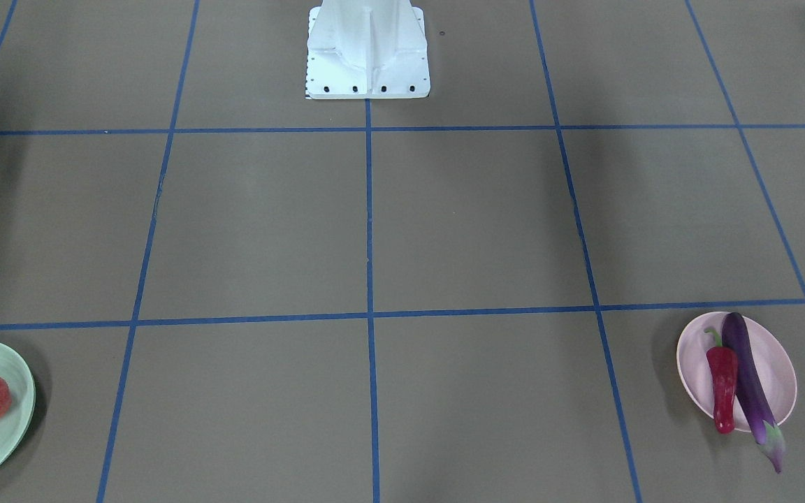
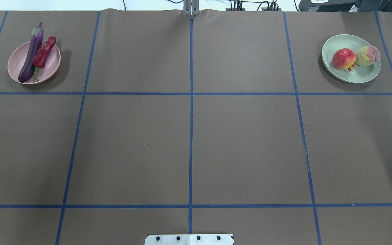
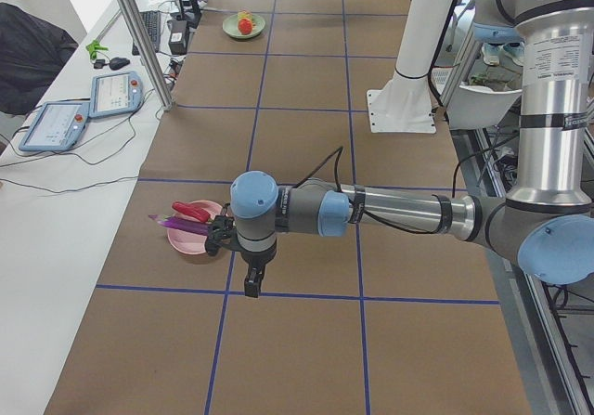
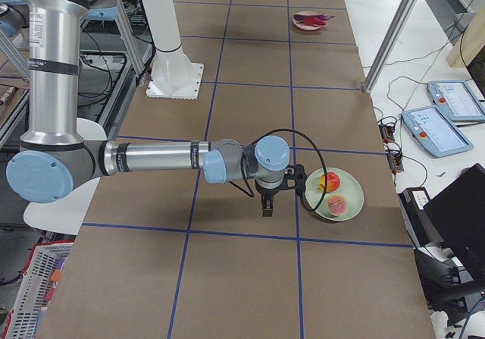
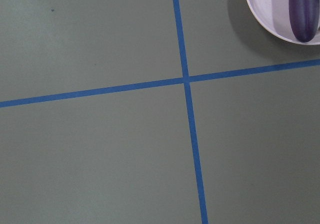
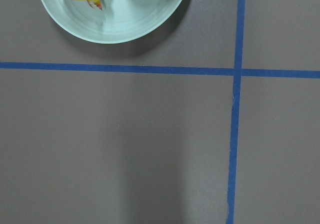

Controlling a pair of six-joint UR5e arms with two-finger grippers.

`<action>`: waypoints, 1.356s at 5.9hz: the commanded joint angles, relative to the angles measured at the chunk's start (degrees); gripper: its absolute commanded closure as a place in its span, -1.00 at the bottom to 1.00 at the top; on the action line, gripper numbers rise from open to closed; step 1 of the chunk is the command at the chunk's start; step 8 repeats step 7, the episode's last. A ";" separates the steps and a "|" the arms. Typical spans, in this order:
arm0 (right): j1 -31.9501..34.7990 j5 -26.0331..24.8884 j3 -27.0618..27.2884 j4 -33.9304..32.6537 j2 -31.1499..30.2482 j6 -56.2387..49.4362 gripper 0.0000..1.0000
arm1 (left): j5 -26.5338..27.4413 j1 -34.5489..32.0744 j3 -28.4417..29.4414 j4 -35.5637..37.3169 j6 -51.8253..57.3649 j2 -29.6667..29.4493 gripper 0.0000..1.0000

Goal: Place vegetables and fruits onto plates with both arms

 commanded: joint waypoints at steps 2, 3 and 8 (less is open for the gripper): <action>1.36 -0.12 0.17 0.13 0.09 -0.06 -0.99 | 0.09 0.10 1.27 0.12 -0.15 -1.51 -1.00; 1.37 -0.30 0.17 0.13 0.09 -0.06 -0.99 | 0.09 0.01 1.36 0.12 -0.15 -1.69 -1.00; 1.54 -0.21 0.17 0.13 0.17 -0.06 -0.99 | 0.09 0.01 1.28 0.03 0.02 -1.77 -1.00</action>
